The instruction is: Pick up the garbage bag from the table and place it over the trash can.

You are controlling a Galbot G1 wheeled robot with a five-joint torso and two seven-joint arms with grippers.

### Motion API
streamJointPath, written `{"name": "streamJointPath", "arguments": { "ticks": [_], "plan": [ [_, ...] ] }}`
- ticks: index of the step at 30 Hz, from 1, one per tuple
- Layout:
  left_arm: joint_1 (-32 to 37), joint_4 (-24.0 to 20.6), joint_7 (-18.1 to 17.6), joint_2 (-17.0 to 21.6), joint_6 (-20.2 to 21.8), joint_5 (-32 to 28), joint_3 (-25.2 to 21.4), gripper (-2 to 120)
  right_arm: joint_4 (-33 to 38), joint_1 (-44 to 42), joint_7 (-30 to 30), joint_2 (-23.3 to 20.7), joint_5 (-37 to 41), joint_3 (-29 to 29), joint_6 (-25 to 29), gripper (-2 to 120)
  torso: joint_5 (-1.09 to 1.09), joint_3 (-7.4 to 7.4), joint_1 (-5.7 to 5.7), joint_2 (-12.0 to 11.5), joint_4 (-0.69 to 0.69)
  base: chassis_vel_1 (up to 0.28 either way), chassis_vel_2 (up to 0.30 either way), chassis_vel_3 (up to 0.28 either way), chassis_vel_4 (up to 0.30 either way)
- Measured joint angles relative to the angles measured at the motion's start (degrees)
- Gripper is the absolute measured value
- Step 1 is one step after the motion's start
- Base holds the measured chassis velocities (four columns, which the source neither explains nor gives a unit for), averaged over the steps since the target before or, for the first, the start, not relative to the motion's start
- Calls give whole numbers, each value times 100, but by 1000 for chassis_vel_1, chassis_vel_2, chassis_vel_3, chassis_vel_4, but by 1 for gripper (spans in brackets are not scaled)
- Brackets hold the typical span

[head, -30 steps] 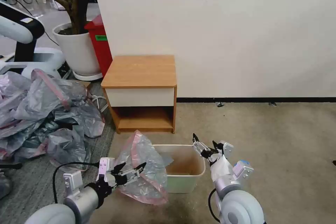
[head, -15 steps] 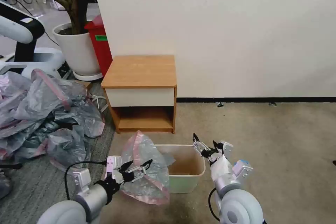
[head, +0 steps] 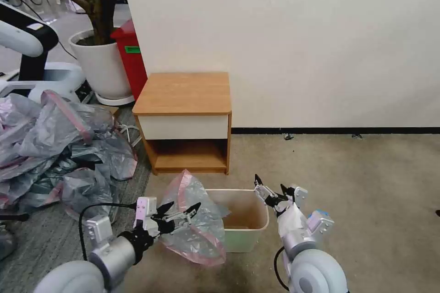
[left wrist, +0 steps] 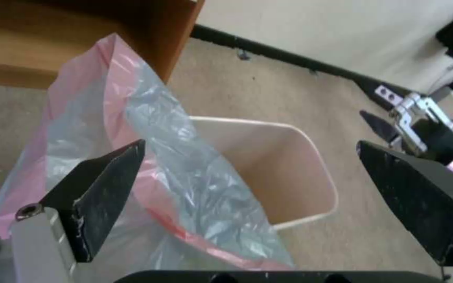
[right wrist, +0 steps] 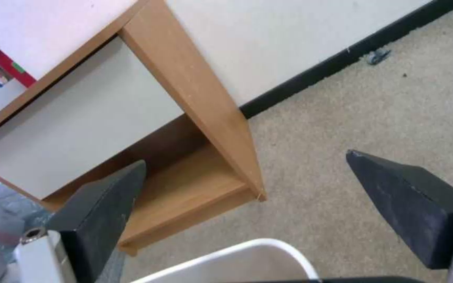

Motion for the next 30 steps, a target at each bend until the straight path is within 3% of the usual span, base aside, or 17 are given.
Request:
{"name": "streamJointPath", "arguments": {
  "ticks": [9, 15, 21, 24, 30],
  "plan": [
    [147, -130, -441, 236, 201, -4, -190, 100, 12, -82, -19, 12, -11, 95, 71, 97, 0, 0, 0, 0, 0, 0, 0, 0, 0],
    [160, -138, -520, 283, 203, -23, -207, 97, 11, -99, -23, 63, -46, 99, 87, 97, 0, 0, 0, 0, 0, 0, 0, 0, 0],
    [161, -107, -547, 288, 205, -22, -190, 80, 2, -102, -27, 102, -67, 98, 92, 97, 0, 0, 0, 0, 0, 0, 0, 0, 0],
    [161, -59, -552, 292, 211, -11, -172, 63, -17, -92, -29, 134, -80, 90, 94, 97, 0, 0, 0, 0, 0, 0, 0, 0, 0],
    [167, 30, -576, 356, 213, -6, -162, 48, -34, -91, -32, 160, -91, 88, 98, 97, 0, 0, 0, 0, 0, 0, 0, 0, 0]
  ]
}}
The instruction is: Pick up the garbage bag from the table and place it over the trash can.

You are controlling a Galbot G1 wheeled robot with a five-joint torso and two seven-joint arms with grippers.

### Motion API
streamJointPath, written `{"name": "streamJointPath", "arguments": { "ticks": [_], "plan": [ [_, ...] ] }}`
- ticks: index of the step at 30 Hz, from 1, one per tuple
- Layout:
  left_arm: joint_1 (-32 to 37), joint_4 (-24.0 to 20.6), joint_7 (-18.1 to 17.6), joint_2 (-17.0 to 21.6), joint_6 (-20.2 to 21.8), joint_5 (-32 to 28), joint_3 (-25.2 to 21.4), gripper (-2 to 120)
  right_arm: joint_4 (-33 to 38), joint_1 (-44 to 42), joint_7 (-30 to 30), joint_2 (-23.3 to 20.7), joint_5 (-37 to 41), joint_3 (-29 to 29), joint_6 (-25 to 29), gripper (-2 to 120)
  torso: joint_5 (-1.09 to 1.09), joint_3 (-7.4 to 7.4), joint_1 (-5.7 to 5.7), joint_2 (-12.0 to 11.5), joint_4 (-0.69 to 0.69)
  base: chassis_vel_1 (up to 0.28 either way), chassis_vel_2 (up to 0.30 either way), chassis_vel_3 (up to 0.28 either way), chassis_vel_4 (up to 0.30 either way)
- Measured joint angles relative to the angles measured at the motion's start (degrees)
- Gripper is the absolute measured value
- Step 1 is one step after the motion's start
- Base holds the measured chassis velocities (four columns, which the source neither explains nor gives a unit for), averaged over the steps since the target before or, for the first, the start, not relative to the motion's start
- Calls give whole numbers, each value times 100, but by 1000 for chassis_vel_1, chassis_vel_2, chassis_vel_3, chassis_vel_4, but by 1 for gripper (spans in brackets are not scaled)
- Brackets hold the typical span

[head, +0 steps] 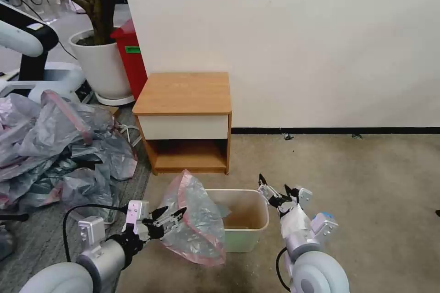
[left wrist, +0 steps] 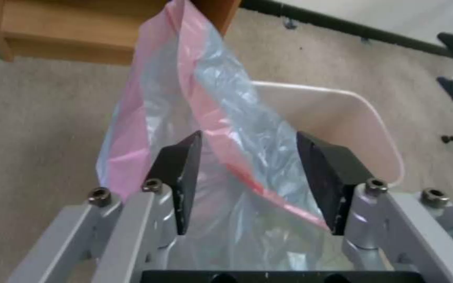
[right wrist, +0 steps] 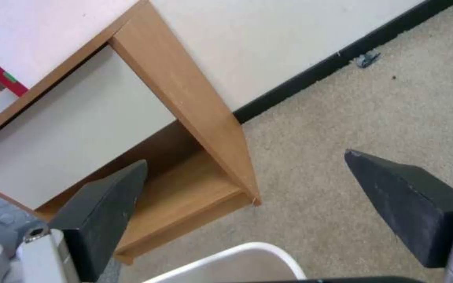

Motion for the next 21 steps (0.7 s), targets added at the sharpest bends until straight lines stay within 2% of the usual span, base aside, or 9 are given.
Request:
{"name": "streamJointPath", "arguments": {
  "ticks": [11, 21],
  "plan": [
    [-7, 139, -110, 38, 0, 46, 65, 47, -71, -3, -7, 16, -20, 13, 49, 97, 0, 0, 0, 0, 0, 0, 0, 0, 0],
    [9, 162, -106, 26, 0, 358, 95, 39, -112, -3, -11, 19, -30, 6, 82, 97, 1, 0, 0, 0, 0, 0, 0, 0, 0]
  ]
}}
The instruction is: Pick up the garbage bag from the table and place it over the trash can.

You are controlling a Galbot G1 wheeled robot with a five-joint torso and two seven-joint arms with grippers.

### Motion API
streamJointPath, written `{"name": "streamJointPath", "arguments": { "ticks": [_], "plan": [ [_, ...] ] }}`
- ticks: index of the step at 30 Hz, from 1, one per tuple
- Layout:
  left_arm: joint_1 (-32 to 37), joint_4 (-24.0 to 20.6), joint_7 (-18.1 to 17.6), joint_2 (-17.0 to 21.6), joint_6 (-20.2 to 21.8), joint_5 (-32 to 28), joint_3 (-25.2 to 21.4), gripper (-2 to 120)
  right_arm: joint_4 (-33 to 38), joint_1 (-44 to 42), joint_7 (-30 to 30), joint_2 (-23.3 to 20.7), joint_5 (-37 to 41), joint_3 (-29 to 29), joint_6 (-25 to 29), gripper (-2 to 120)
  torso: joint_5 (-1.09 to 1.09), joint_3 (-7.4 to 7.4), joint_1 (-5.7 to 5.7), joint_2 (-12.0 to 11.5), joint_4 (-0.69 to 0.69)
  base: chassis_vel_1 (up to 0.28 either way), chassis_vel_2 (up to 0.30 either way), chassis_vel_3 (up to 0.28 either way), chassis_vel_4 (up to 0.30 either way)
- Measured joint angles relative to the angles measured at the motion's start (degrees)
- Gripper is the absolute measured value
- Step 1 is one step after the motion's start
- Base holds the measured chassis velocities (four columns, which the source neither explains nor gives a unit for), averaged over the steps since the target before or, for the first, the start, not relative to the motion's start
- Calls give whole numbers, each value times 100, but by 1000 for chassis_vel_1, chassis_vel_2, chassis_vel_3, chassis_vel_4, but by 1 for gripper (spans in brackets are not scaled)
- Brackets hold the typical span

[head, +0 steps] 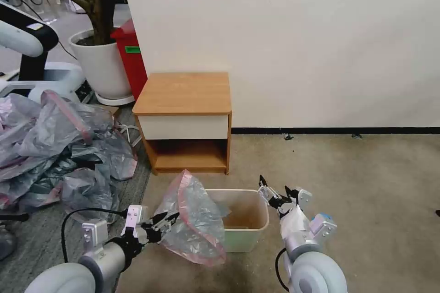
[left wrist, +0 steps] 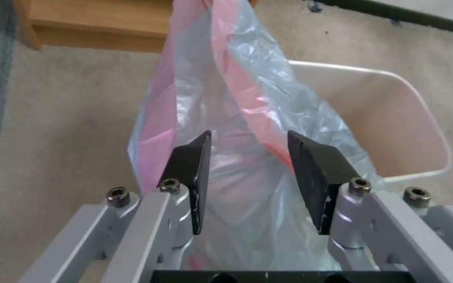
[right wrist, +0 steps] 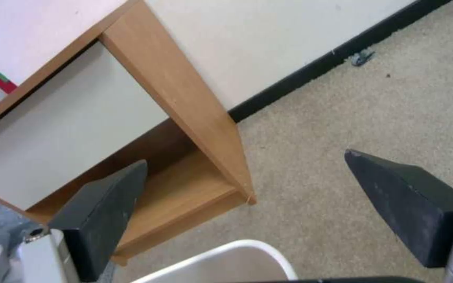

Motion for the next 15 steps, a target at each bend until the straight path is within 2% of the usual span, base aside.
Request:
{"name": "streamJointPath", "arguments": {
  "ticks": [15],
  "plan": [
    [75, -119, 48, -114, -4, 654, 86, 41, -9, -20, -5, -54, -1, 35, 74, 96, 0, 0, 0, 0, 0, 0, 0, 0, 0]
  ]
}}
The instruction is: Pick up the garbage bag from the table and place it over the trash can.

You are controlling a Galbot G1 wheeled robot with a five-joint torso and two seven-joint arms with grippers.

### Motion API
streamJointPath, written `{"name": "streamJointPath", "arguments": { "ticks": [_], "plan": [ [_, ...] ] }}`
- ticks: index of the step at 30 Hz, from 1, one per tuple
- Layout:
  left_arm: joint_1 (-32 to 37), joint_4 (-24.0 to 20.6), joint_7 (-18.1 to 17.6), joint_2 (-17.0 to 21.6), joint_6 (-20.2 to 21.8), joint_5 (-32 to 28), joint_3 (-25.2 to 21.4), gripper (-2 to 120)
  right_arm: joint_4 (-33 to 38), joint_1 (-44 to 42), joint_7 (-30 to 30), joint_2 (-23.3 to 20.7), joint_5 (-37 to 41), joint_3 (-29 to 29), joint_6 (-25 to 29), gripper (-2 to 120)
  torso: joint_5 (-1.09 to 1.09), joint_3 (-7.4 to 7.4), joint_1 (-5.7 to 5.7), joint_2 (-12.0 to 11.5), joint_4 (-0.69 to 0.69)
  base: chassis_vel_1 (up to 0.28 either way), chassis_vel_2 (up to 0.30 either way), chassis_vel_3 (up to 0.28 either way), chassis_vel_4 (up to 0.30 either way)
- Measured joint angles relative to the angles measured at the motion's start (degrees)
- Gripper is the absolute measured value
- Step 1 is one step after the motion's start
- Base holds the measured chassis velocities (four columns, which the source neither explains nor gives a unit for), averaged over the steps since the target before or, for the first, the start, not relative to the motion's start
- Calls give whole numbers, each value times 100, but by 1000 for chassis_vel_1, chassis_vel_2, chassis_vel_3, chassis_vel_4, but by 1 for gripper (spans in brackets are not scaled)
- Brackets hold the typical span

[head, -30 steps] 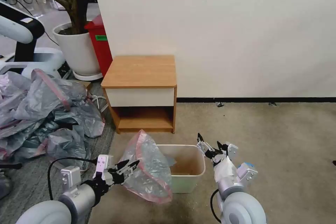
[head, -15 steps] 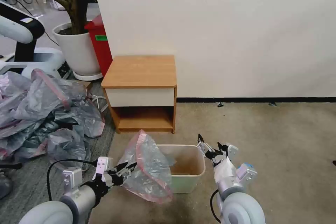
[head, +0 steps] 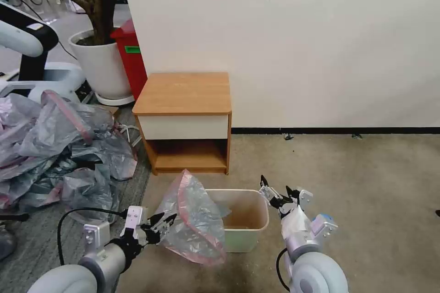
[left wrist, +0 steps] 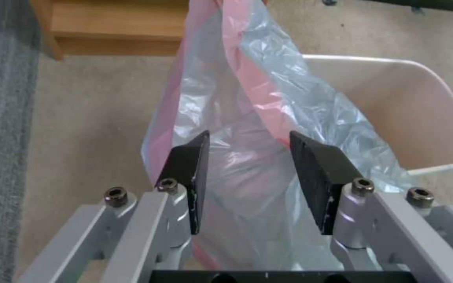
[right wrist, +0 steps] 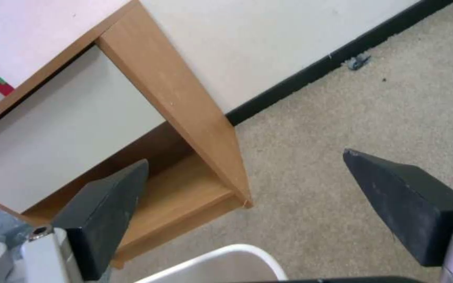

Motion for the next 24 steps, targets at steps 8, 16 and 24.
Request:
{"name": "streamJointPath", "arguments": {
  "ticks": [8, 16, 24],
  "plan": [
    [50, -134, 152, -64, -2, 428, 45, 42, -4, -24, -5, -7, 1, 7, 29, 96, 0, 0, 0, 0, 0, 0, 0, 0, 0],
    [128, -191, 355, -98, -2, 925, 42, 42, -7, -58, -15, -3, -12, 13, 62, 96, 0, 0, 0, 0, 0, 0, 0, 0, 0],
    [144, -163, 510, -118, -2, 1207, 111, 43, 1, -78, -23, -1, -18, 16, 76, 95, 0, 0, 0, 0, 0, 0, 0, 0, 0]
  ]
}}
